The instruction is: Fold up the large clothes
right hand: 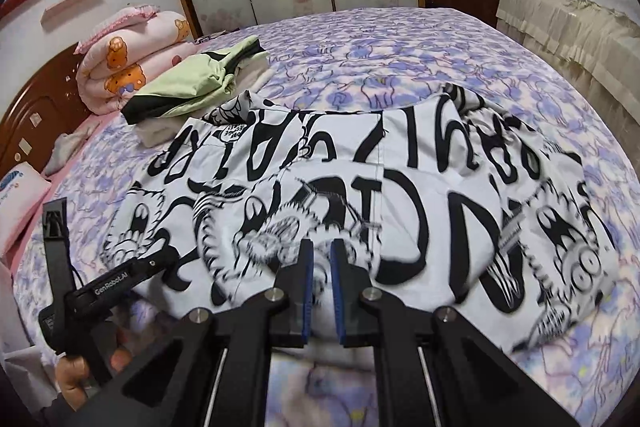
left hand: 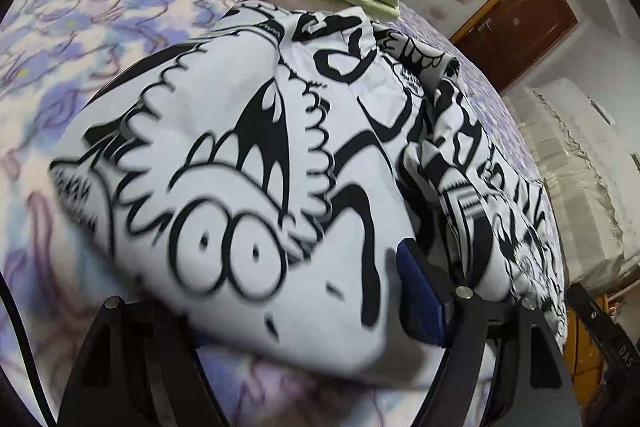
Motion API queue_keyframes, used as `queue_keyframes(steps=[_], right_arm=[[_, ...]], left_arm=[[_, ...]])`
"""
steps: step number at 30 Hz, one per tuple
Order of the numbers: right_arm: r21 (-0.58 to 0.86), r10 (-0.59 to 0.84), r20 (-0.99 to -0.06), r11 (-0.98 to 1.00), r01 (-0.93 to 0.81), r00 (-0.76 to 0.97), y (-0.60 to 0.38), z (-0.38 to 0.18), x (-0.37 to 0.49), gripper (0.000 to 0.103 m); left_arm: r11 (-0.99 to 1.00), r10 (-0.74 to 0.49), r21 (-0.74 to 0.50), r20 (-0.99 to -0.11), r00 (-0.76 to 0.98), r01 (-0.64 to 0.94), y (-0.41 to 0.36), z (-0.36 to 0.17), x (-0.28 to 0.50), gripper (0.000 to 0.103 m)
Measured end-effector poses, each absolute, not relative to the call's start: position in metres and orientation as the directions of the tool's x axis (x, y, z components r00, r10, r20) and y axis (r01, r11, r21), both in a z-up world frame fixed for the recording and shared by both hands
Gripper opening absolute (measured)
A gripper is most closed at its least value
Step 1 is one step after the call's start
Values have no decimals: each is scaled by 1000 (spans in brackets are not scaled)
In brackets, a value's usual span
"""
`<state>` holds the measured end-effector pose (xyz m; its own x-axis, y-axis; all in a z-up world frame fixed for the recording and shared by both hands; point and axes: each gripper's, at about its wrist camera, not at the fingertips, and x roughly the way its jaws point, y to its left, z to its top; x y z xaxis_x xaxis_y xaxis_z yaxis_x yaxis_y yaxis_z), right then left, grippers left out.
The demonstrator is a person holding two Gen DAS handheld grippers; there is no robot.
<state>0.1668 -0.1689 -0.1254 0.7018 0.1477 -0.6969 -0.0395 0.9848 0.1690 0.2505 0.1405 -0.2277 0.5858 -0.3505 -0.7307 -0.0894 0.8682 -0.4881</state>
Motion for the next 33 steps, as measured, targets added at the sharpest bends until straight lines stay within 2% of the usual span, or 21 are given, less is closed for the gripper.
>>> queue_keyframes(steps=[3,5,7,10,13,17,24,26,28,33], right_arm=[[119,100,-682,993,-26,724,-165,-128,187,8],[59,35,-687,998,8,726,-163,-137,202,8],[52,29,-703,999,12,711,-163,-150,213,8],[54,61,-746,998,-31,663,-157,-179,222,9],[-22,33,-733,997,-72,679,-146,-198,217,9],[48,82,-737,996,-70,671,-155,-198,218,9],[233,234,-763,969,-81,603,-180,-195,219,9],[333,325,-780,939,-85,536,-196,-185,222,9],[437,401,-747,897,-63,530,-224,-168,217,9],[357,250,-718,933,35,649,-309,-114,191,9]], left_arm=[[869,-331,-485,-713,618,-94,139,-226,260,74],[871,-305,-481,-691,655,-102,140,-221,261,49],[878,-295,-471,-678,674,-90,138,-215,264,38],[905,-259,-420,-670,696,-67,131,-203,262,27],[929,-230,-368,-648,726,-35,120,-184,256,19],[954,-213,-297,-592,777,36,94,-146,246,16],[960,-280,-154,-510,813,234,19,-86,225,15],[954,-297,-124,-493,818,272,-5,-75,222,15],[944,-322,-96,-469,822,315,-27,-63,217,15],[901,-393,-6,-436,810,434,-97,-47,203,16]])
